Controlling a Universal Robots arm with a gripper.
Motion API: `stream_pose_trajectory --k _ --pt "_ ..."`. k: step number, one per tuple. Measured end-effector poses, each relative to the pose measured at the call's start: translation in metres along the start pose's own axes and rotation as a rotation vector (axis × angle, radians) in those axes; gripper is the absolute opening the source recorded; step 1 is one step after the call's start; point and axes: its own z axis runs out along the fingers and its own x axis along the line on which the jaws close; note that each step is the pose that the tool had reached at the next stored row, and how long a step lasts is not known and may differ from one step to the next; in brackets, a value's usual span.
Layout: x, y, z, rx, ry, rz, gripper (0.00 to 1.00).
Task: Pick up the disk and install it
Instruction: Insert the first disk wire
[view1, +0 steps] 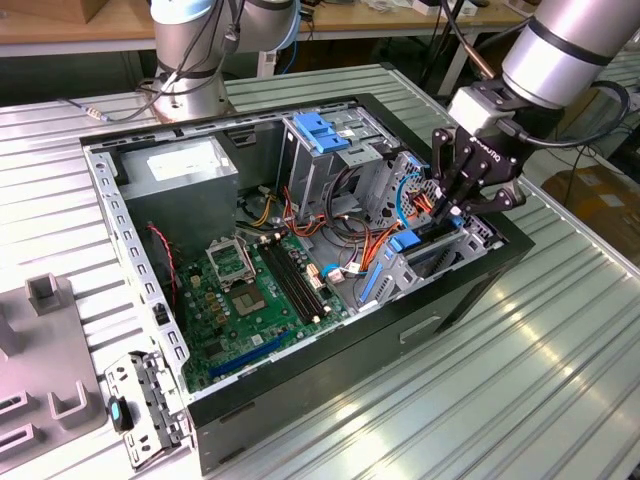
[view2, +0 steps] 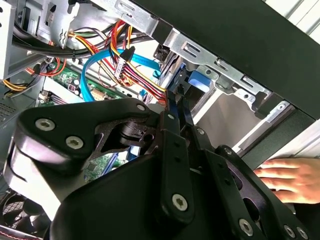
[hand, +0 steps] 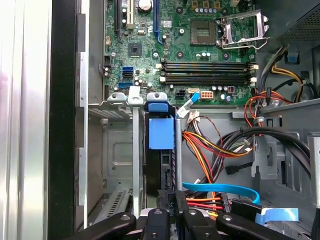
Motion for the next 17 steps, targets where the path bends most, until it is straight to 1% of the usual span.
stream_pose_trajectory --k 2,5,10,11,12,17 --pt "0.0 -0.0001 0.0007 0.0 -0.0013 0.0 0.17" --pt "0.0002 -0.0003 0.0044 -0.0026 -0.0017 0.0 0.17" --pt "0.0003 -0.0003 0.0046 -0.0026 -0.0022 0.001 0.17" --pt "0.0003 -0.0003 0.0044 -0.0025 -0.0023 0.001 0.18" --pt "0.0003 -0.0002 0.003 -0.0025 -0.0022 0.001 0.24" --pt "0.0001 0.0001 -0.0023 -0.0023 -0.0021 0.001 0.24"
